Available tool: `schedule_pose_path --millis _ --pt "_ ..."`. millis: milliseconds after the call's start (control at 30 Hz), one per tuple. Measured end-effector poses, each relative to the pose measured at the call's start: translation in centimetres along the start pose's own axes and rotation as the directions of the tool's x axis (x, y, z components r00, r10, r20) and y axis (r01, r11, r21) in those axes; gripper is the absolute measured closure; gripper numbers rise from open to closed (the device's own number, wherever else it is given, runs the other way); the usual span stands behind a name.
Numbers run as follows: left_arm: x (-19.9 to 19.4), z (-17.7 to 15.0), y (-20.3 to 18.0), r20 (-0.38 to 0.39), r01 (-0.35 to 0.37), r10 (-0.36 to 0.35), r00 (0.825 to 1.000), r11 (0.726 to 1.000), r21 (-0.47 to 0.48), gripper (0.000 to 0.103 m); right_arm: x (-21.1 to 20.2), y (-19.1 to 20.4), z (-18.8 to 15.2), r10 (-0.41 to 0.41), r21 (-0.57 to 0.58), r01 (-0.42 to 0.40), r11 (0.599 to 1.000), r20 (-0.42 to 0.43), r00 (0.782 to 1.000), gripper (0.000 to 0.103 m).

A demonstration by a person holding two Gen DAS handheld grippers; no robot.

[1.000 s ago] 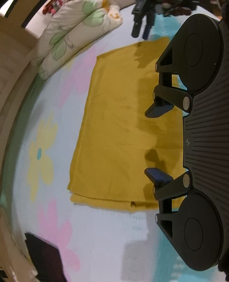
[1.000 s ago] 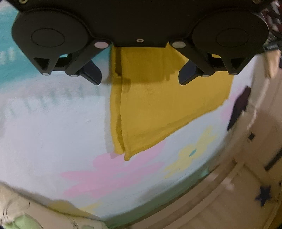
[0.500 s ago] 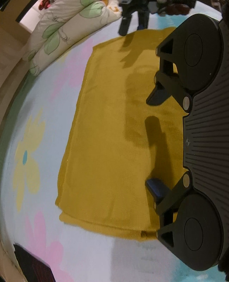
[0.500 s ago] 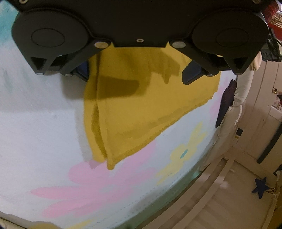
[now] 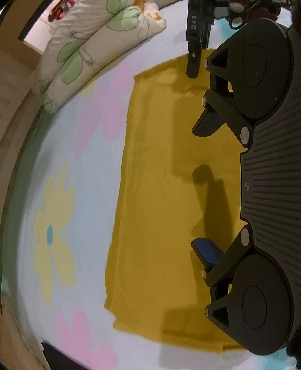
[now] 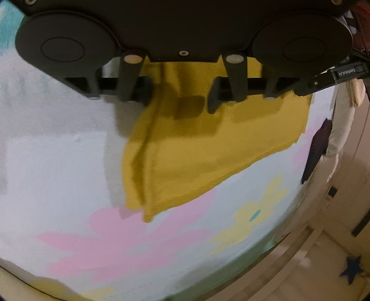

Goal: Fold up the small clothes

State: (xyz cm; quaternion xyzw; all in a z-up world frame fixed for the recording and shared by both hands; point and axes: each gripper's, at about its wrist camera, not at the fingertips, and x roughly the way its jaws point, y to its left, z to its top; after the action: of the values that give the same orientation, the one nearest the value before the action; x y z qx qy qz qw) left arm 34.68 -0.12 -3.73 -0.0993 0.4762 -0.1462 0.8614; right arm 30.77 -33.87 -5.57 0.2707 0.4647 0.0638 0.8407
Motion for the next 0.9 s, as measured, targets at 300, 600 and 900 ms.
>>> schedule_pose_path --millis 300,600,900 --pt "2.8 -1.7 -3.7 -0.037 -0.108 0.119 0.992 0.972 0.21 0.008 -0.3 -1.9 -0.4 0.019 0.042 -0.019 0.999 0.005 1.0 0.072" --pt "1.2 -5.3 -3.5 -0.048 -0.094 0.11 0.993 0.961 0.26 0.005 -0.3 -2.0 -0.3 0.029 0.062 -0.029 0.998 0.007 1.0 0.072" --pt "-1.3 -0.5 -1.3 0.018 0.046 -0.046 0.999 0.998 -0.033 0.02 -0.2 -1.8 -0.4 0.018 0.042 -0.019 0.999 0.013 1.0 0.07"
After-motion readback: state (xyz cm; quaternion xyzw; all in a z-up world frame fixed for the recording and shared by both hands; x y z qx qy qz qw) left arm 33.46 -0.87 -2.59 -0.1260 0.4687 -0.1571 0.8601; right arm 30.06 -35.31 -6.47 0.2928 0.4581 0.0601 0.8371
